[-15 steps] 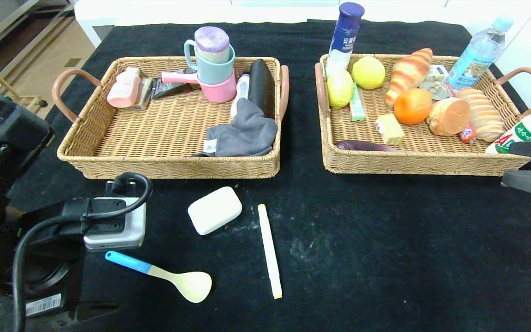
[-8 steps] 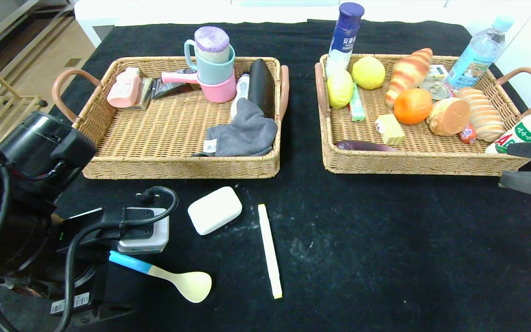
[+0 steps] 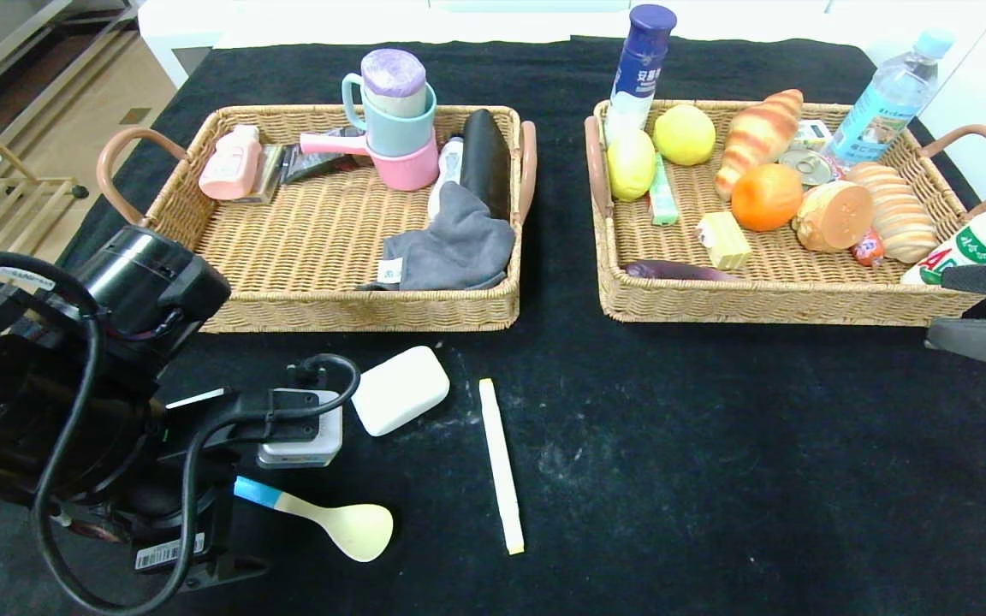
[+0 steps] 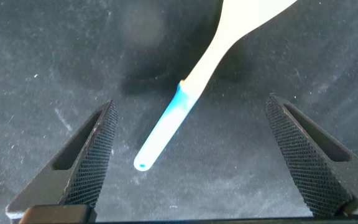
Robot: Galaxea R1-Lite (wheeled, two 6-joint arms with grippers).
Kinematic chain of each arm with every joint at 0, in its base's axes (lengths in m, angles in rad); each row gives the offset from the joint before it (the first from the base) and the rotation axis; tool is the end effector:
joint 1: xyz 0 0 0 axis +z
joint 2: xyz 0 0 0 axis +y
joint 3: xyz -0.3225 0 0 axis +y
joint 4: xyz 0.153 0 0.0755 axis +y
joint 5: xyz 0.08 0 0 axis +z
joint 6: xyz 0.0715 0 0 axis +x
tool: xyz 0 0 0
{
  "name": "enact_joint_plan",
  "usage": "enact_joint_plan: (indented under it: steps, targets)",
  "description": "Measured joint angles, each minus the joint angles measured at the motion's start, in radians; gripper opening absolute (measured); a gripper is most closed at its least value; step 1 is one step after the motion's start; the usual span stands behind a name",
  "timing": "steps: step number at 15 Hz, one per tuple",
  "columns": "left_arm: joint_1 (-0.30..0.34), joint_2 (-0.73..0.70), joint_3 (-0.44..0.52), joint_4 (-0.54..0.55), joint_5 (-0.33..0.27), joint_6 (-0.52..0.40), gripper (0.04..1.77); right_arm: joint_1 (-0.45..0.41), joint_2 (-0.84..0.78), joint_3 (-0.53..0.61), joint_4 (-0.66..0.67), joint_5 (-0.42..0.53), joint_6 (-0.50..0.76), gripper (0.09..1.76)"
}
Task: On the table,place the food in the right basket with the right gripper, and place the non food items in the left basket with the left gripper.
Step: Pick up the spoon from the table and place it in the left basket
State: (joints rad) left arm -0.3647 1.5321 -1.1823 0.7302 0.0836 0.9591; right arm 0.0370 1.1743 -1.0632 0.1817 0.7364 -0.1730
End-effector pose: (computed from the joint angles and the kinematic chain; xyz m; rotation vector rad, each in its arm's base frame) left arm 0.2155 -0.0759 0.2074 1.0984 0.8669 -0.7524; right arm 0.1613 0.0540 0.3172 -0.0604 0.2146 0.7890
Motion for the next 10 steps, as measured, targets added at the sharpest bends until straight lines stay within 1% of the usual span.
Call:
enact_joint_plan:
  steps: [5,10]
  targets:
    - [0.000,0.024,0.035,-0.070,0.026,-0.001,1.72,0.004,0.005,0.004,-0.002,0.000,0.000,1.71]
    - [-0.002,0.033,0.055,-0.080,0.034,-0.001,1.72,0.004,0.007,0.005,-0.002,0.000,0.000,1.71]
